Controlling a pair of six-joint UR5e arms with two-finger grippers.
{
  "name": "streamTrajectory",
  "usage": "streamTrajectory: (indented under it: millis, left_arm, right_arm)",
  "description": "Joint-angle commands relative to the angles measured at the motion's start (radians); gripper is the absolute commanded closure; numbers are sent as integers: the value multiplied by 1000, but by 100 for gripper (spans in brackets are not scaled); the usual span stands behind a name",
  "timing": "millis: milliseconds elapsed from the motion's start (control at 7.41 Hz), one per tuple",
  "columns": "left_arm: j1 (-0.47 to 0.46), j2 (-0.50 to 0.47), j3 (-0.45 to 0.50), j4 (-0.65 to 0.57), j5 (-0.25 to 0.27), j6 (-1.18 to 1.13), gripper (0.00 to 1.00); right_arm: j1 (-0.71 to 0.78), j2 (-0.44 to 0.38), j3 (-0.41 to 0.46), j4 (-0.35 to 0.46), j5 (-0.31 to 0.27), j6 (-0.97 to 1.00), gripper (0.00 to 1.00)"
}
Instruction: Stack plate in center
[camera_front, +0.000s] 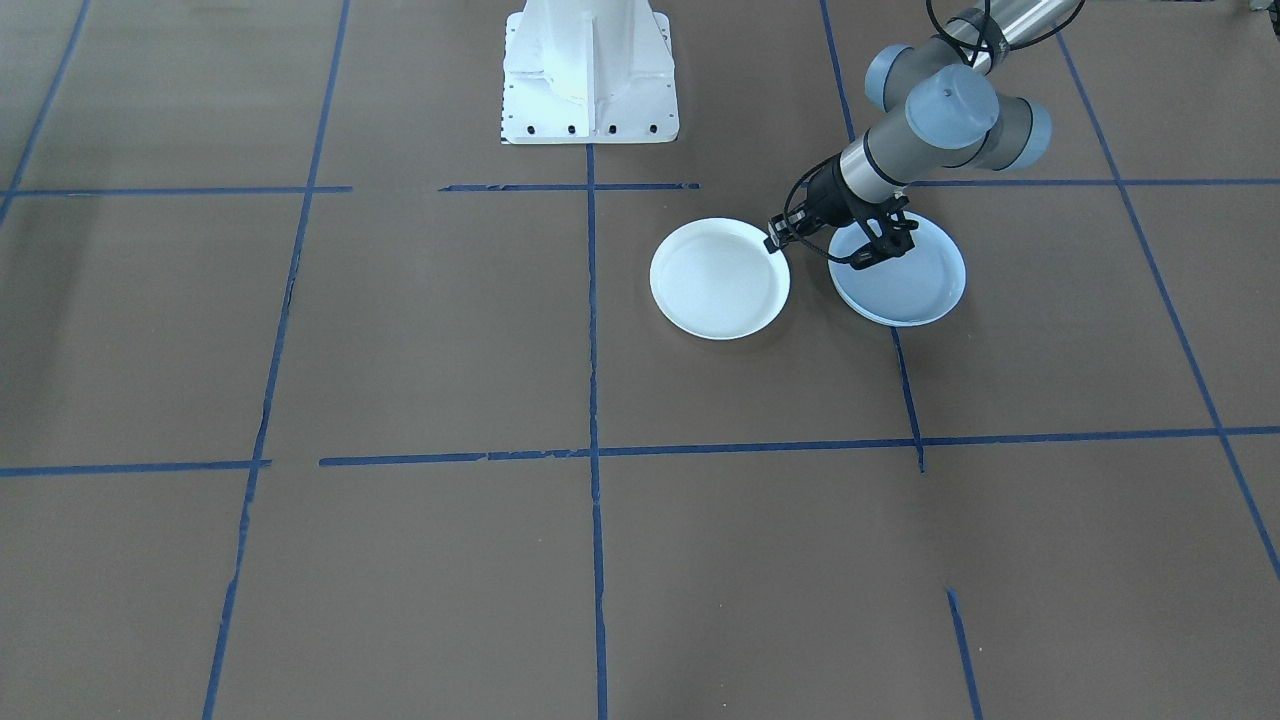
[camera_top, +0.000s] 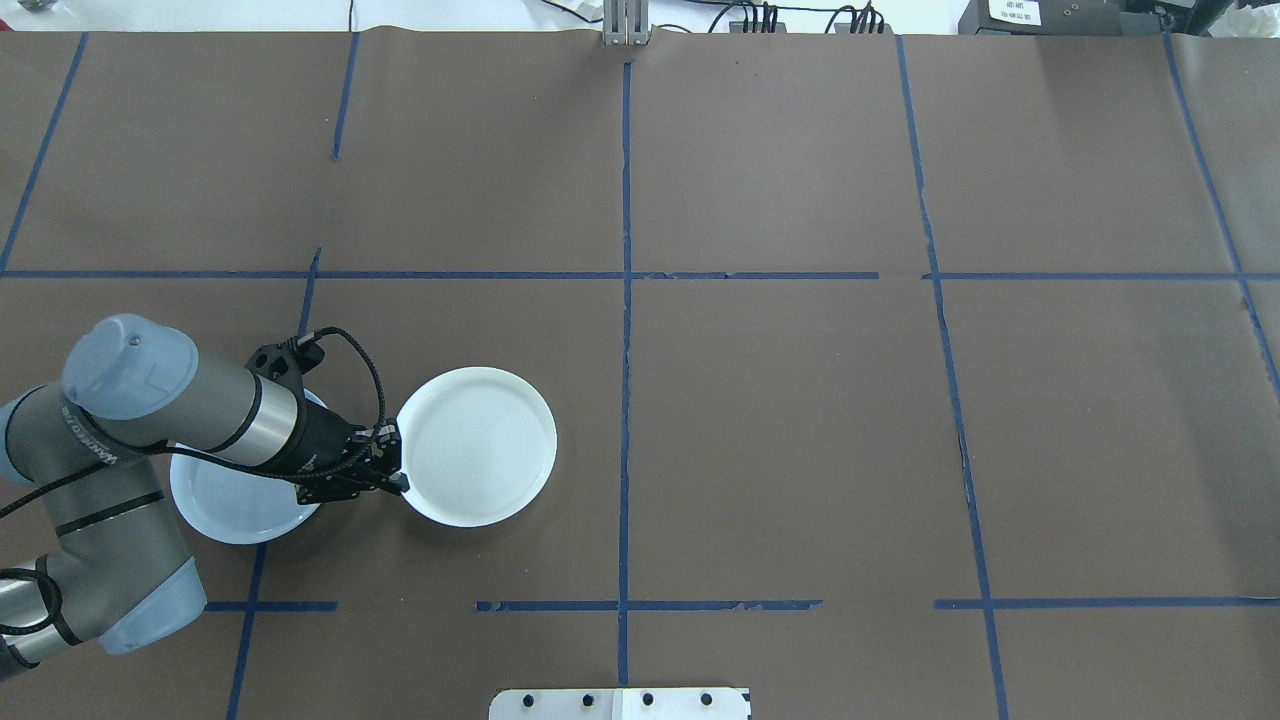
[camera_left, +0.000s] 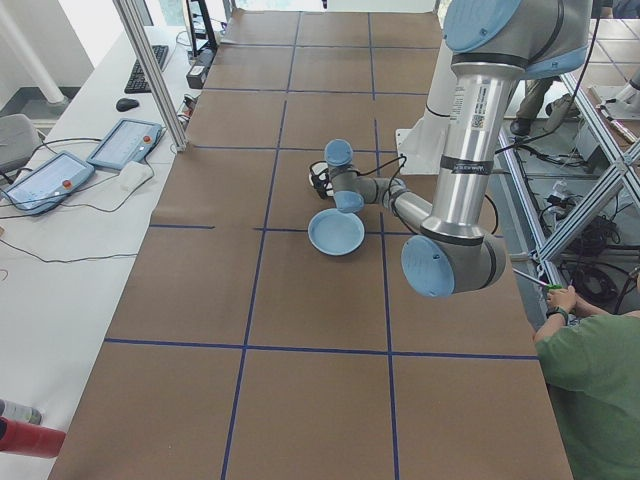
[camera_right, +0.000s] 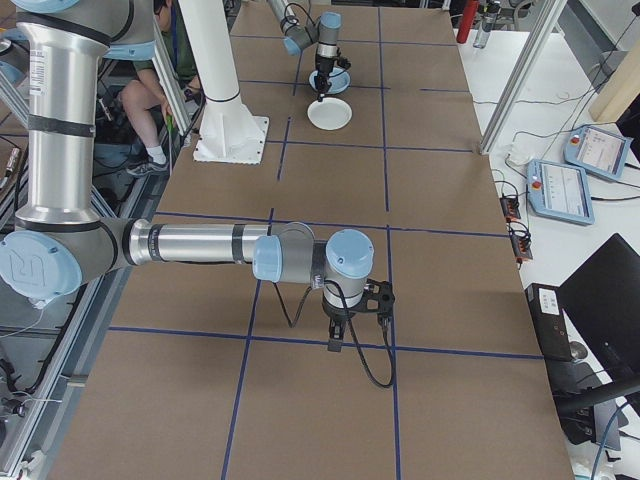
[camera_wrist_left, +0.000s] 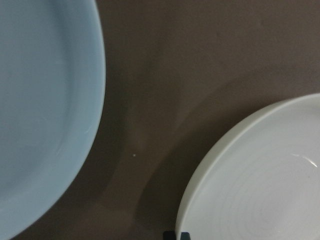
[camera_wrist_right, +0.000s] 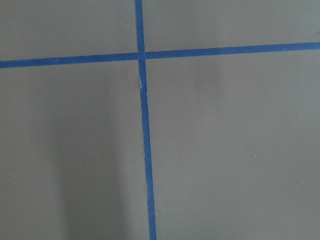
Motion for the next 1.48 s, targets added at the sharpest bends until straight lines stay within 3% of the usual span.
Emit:
streamTrajectory:
  millis: [0,270,540,1349]
  left_arm:
    - [-104,49,-14,-14,-104,132,100]
    - [-185,188,6,-153,-189,305,100]
    - [-262,277,12,-168,-261,462,100]
    - [-290,296,72,-168,-264,551,100]
  right_arm:
    - [0,0,0,0,0,0,0]
    - [0,0,0,0,0,0,0]
    - [0,0,0,0,0,0,0]
    - [0,0,0,0,0,0,0]
